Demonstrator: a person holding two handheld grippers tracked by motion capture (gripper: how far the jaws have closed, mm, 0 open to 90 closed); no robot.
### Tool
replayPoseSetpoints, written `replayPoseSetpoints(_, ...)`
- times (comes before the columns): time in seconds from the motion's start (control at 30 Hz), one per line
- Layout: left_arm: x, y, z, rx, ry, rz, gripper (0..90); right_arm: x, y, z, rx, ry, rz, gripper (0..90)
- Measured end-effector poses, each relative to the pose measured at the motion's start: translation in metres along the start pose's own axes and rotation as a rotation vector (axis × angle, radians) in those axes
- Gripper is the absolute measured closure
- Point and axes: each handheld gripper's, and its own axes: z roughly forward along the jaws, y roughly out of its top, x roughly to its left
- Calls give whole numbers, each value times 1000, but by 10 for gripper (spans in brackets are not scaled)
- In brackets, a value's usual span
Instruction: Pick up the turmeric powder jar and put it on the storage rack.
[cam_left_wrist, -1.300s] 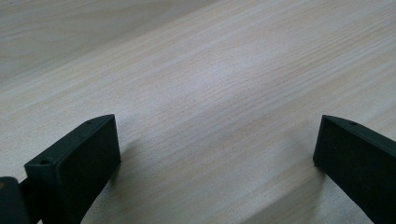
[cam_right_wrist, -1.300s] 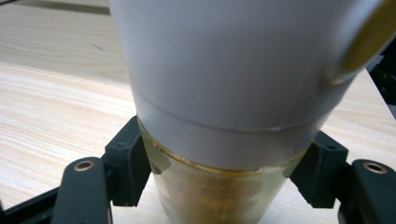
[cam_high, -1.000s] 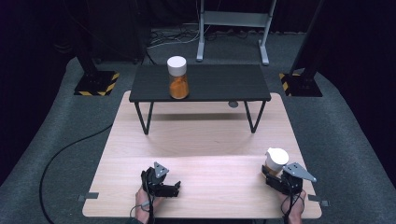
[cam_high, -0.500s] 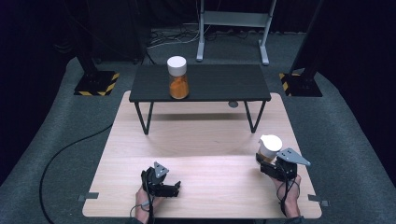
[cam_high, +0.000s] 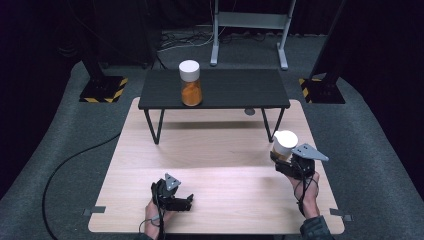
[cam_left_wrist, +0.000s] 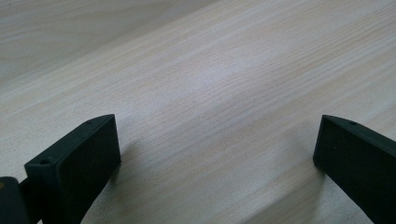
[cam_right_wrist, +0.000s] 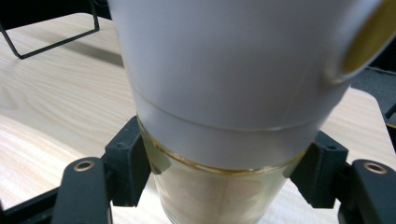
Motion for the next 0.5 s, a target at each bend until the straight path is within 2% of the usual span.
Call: replayPoseSetpoints(0.5,0,0,0,0,2,-2,2,-6,34,15,-21,44,-34,298)
